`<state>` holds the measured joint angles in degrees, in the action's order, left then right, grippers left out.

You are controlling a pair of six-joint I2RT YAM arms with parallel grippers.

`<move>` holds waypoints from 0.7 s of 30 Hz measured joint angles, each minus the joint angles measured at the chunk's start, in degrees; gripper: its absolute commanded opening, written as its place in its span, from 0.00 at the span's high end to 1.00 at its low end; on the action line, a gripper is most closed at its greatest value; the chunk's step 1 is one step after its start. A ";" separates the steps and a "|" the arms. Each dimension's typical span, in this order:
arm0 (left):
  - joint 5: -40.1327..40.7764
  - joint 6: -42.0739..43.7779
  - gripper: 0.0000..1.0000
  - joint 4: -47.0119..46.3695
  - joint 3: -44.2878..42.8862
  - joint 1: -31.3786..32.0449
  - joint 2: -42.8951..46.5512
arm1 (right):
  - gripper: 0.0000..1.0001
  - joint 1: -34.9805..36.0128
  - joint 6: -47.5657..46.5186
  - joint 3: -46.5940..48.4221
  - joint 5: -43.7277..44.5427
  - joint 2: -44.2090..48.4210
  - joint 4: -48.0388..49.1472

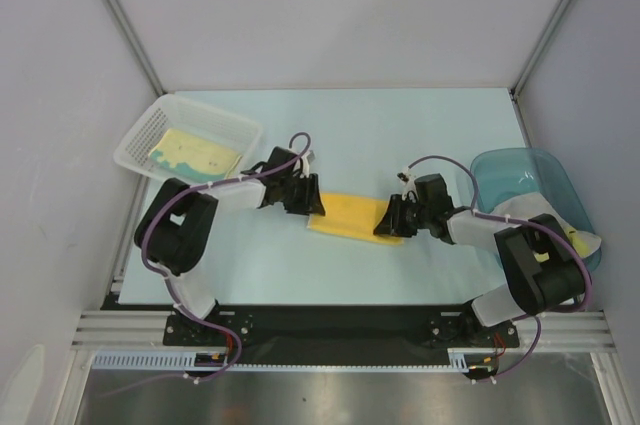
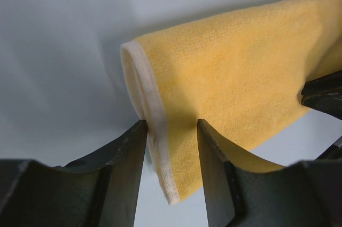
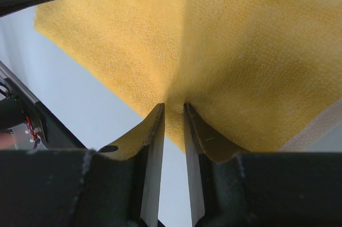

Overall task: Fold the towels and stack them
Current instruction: Neatly place the folded towel into the bin

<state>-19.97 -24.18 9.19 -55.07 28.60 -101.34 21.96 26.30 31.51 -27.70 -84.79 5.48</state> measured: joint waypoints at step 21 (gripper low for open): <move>16.04 0.94 1.00 17.84 -10.10 5.79 -1.51 | 0.00 1.18 0.68 3.41 1.18 15.78 -9.03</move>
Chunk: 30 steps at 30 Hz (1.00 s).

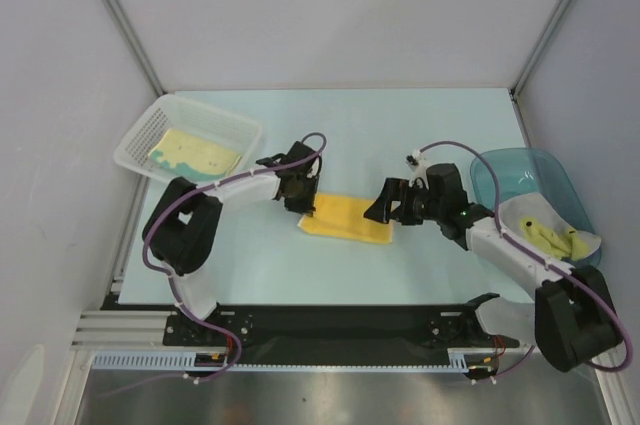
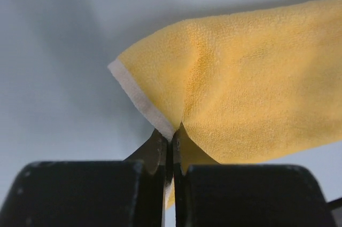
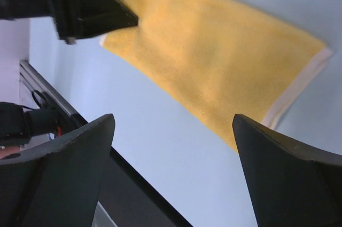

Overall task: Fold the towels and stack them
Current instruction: Neatly place the folded towel into the bin

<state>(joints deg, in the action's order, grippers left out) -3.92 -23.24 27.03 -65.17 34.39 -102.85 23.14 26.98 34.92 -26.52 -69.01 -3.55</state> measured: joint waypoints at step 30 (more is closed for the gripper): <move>36.83 30.99 1.00 24.79 -29.86 -20.39 0.55 | 0.00 -4.76 -2.16 4.70 1.79 -0.24 -8.41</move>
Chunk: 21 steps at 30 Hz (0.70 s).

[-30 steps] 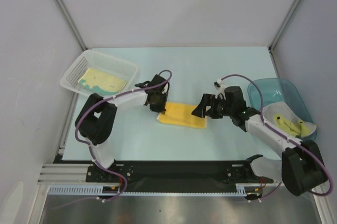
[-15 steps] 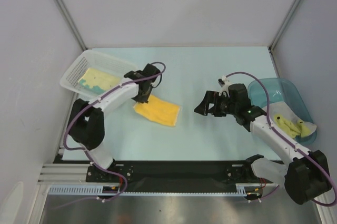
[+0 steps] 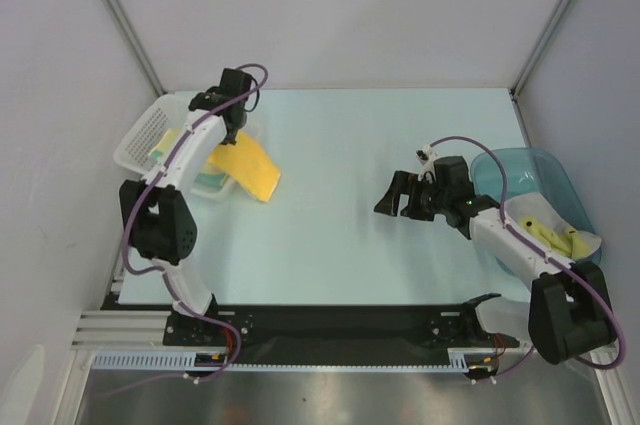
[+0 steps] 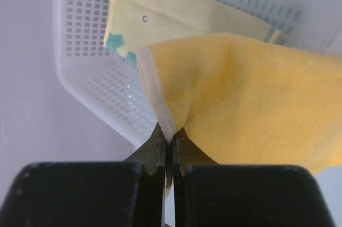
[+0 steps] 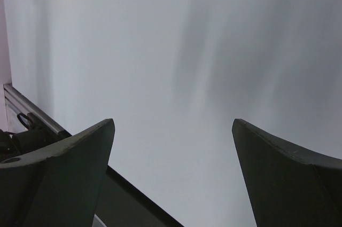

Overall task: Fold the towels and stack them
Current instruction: Neatly place the folded towel into the bin

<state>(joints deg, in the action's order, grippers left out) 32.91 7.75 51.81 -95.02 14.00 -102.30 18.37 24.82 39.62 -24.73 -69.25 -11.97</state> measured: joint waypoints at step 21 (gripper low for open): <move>5.07 14.64 1.00 -20.06 0.79 -11.63 -6.91 | 0.00 -3.54 -1.95 0.07 -2.27 -7.43 1.29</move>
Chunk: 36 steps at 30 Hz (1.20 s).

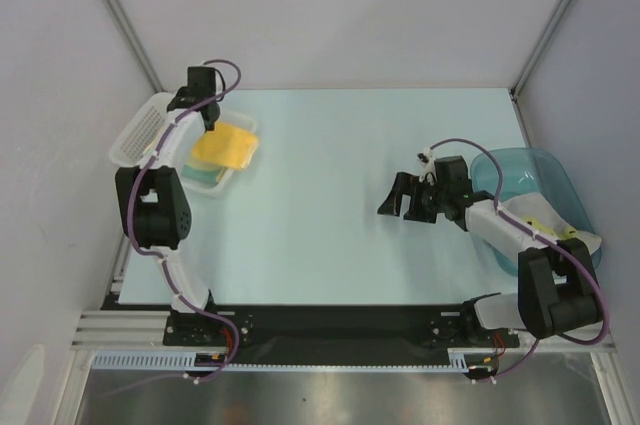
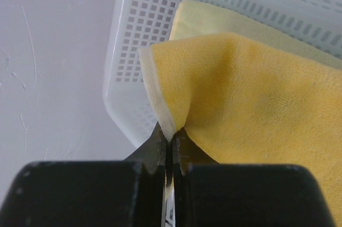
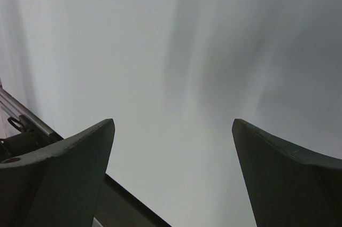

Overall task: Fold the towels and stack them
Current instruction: Neatly place the folded towel into the bin

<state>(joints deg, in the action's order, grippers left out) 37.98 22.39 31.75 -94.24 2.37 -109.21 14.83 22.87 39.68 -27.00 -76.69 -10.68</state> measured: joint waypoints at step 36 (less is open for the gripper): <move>-8.61 -10.47 0.21 4.55 -21.24 -6.36 -16.81 | 0.00 2.60 0.07 10.38 10.95 -2.84 -7.50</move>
<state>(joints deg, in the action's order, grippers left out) 29.36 11.92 36.29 -115.48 -3.99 -126.02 17.43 22.94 50.06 -16.05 -79.53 -18.17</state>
